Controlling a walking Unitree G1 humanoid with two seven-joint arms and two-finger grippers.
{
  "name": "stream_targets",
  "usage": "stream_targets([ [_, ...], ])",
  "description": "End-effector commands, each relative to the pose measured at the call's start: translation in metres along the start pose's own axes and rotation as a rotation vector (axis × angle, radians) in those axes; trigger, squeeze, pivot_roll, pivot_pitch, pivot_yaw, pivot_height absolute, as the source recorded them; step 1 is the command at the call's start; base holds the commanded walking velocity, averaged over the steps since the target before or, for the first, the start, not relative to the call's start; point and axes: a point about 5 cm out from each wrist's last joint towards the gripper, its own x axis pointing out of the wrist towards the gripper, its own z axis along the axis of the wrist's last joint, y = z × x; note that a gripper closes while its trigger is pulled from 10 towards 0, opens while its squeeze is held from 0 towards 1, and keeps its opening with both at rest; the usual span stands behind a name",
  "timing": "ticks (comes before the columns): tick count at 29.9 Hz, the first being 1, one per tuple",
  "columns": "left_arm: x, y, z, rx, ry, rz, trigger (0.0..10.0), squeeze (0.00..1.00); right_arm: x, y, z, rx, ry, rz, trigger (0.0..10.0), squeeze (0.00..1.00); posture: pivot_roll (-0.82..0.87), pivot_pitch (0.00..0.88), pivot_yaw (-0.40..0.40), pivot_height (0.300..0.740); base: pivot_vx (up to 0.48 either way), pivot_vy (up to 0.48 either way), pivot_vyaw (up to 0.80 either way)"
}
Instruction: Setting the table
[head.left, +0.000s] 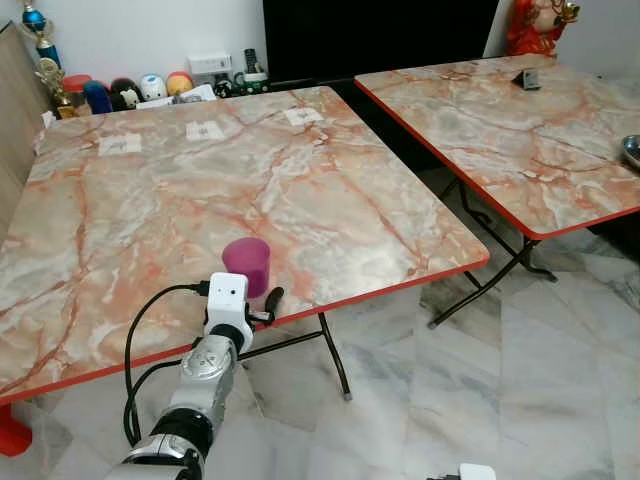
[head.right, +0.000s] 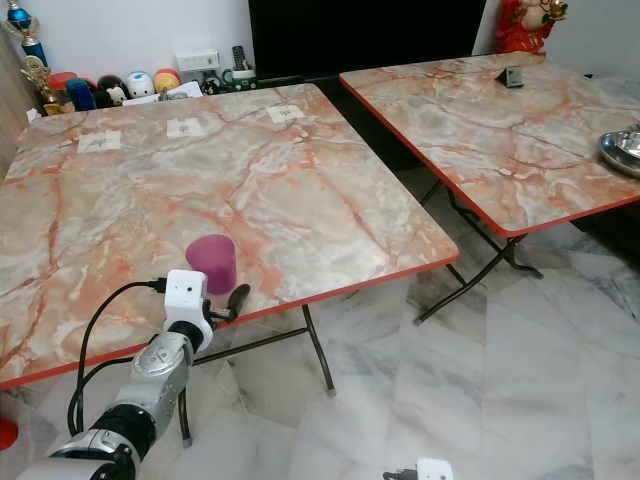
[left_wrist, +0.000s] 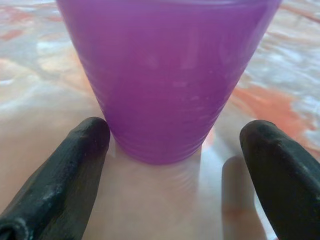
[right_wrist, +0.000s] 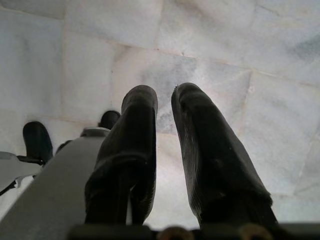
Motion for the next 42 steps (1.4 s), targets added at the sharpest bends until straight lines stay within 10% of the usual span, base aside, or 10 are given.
stream_targets([
  [1, 0.003, -0.002, 0.003, -0.017, -0.009, 0.003, 10.0, 0.0, -0.001, -0.004, -0.004, 0.012, 0.003, -0.014, 10.0, 0.0, -0.05, 0.11, -0.028, 0.74, 0.0, 0.0, 0.0],
  [32, 0.011, -0.009, 0.016, -0.065, -0.06, 0.088, 10.0, 0.0, -0.009, -0.019, -0.024, -0.001, 0.02, -0.033, 10.0, 0.0, -0.1, 0.178, -0.04, 0.74, 0.0, 0.0, 0.0],
  [35, 0.011, -0.008, 0.017, -0.08, -0.069, 0.105, 8.6, 0.0, -0.009, -0.019, -0.024, -0.002, 0.02, -0.033, 10.0, 0.0, -0.1, 0.179, -0.041, 0.74, 0.0, 0.0, 0.0],
  [36, 0.012, -0.008, 0.018, -0.085, -0.073, 0.112, 3.5, 0.0, -0.009, -0.019, -0.024, -0.003, 0.021, -0.033, 10.0, 0.0, -0.1, 0.179, -0.041, 0.74, 0.0, 0.0, 0.0],
  [37, 0.012, -0.007, 0.019, -0.092, -0.078, 0.116, 0.7, 0.0, -0.009, -0.019, -0.024, -0.004, 0.021, -0.032, 10.0, 0.0, -0.1, 0.177, -0.041, 0.74, 0.0, 0.0, 0.0],
  [42, 0.012, -0.008, 0.02, -0.096, -0.092, 0.119, 0.0, 0.0, -0.009, -0.018, -0.025, -0.004, 0.026, -0.031, 10.0, 0.0, -0.1, 0.174, -0.039, 0.74, 0.0, 0.0, 0.0],
])
